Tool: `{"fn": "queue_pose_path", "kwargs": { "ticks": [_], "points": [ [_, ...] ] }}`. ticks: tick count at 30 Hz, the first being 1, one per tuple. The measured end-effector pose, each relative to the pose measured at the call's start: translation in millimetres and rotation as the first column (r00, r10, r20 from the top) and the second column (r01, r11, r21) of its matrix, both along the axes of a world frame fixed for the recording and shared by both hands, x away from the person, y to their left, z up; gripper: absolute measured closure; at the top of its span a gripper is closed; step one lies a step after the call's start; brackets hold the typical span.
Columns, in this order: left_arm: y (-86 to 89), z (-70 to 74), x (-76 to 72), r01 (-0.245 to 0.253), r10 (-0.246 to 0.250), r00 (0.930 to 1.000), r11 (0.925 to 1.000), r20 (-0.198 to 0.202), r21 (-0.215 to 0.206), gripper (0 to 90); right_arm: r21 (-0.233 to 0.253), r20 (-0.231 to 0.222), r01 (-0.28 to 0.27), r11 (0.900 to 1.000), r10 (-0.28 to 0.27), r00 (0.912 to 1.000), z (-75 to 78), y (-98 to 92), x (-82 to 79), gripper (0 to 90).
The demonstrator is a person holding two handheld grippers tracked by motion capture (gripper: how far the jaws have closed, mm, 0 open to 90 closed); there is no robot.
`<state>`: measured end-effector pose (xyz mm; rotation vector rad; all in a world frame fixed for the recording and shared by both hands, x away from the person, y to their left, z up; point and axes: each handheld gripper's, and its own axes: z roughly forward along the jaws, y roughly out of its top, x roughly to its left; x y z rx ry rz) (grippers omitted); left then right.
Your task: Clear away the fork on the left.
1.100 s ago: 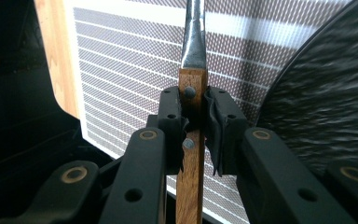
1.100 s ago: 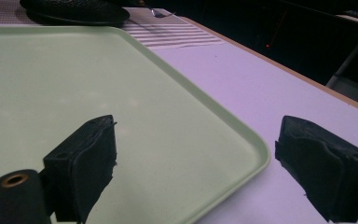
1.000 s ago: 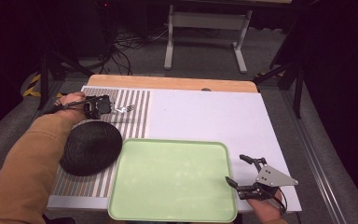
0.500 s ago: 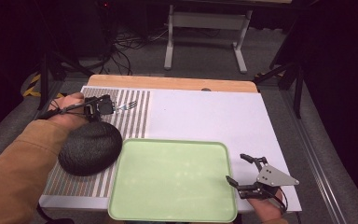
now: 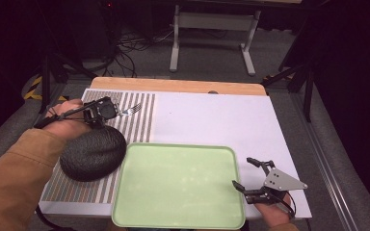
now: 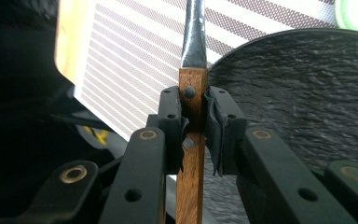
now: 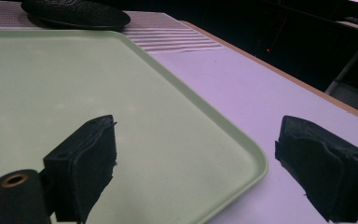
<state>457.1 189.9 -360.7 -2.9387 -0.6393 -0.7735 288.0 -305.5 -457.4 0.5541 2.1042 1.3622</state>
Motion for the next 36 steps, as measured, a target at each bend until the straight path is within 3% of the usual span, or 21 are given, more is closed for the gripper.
{"fn": "queue_pose_path", "kwargs": {
  "ticks": [2,5,6,7,10,12,16,18,21,27,29,30,31,33,34,36],
  "points": [
    [1.8,1.4,2.3,-0.031,0.030,0.9988,0.9992,-0.038,-0.026,77.2,0.001,0.000,0.000,1.000,0.000,1.0000,0.0,0.1,0.2,12.7],
    [5.2,4.1,5.8,-0.088,0.080,0.9928,0.9916,-0.089,-0.095,77.2,0.002,0.000,0.001,1.000,-0.001,1.0000,0.3,-0.5,0.0,12.7],
    [6.3,4.8,6.3,-0.111,0.096,0.9886,0.9852,-0.116,-0.131,77.2,0.002,-0.001,0.002,1.000,-0.002,1.0000,0.4,-0.7,-0.1,12.7],
    [6.3,4.8,6.3,-0.111,0.096,0.9886,0.9852,-0.116,-0.131,77.2,0.002,-0.001,0.002,1.000,-0.002,1.0000,0.4,-0.7,-0.1,12.7],
    [8.4,7.3,7.1,-0.143,0.111,0.9801,0.9696,-0.164,-0.198,77.2,0.004,0.002,0.005,1.000,-0.005,1.0000,0.6,-1.6,-0.3,12.7],
    [9.0,8.8,6.4,-0.151,0.111,0.9769,0.9637,-0.182,-0.220,77.2,0.005,0.003,0.006,1.000,-0.006,1.0000,0.7,-1.9,-0.6,12.7],
    [11.2,12.1,5.0,-0.197,0.130,0.9638,0.9356,-0.233,-0.293,77.2,0.007,0.005,0.008,1.000,-0.008,1.0000,1.4,-2.9,-1.1,12.7],
    [11.4,12.8,2.2,-0.224,0.141,0.9563,0.9153,-0.256,-0.335,77.2,0.008,0.005,0.008,1.000,-0.008,1.0000,1.6,-3.1,-1.2,12.7],
    [10.5,12.6,-2.0,-0.229,0.129,0.9512,0.9042,-0.280,-0.361,77.2,0.013,0.005,0.010,1.000,-0.010,0.9999,1.9,-4.0,-1.3,12.7],
    [7.9,9.2,-11.1,-0.257,0.115,0.9367,0.8684,-0.331,-0.424,77.2,0.017,0.001,0.009,1.000,-0.009,1.0000,3.0,-6.8,-1.7,12.7],
    [6.4,8.3,-14.7,-0.270,0.108,0.9266,0.8581,-0.360,-0.437,77.2,0.019,0.001,0.008,1.000,-0.008,1.0000,3.8,-7.9,-1.3,12.7],
    [5.7,7.4,-16.0,-0.267,0.095,0.9247,0.8517,-0.369,-0.451,77.2,0.024,-0.001,0.008,1.000,-0.008,1.0000,4.1,-8.1,-1.3,12.7],
    [4.8,6.4,-17.8,-0.280,0.093,0.9175,0.8423,-0.387,-0.461,77.2,0.025,-0.003,0.007,1.000,-0.006,1.0000,4.4,-8.5,-1.3,12.7],
    [3.1,4.3,-21.1,-0.280,0.077,0.9130,0.8320,-0.401,-0.479,77.2,0.029,-0.009,0.001,1.000,-0.001,1.0000,5.1,-9.3,-0.8,12.8],
    [1.6,3.5,-23.6,-0.290,0.076,0.9075,0.8249,-0.413,-0.485,77.2,0.029,-0.010,-0.001,1.000,0.001,0.9999,5.5,-9.7,-0.4,12.9],
    [-2.3,1.3,-29.9,-0.280,0.060,0.9083,0.8227,-0.414,-0.495,77.2,0.032,-0.013,-0.002,1.000,0.002,0.9999,6.0,-10.1,0.3,12.9]
  ]
}}
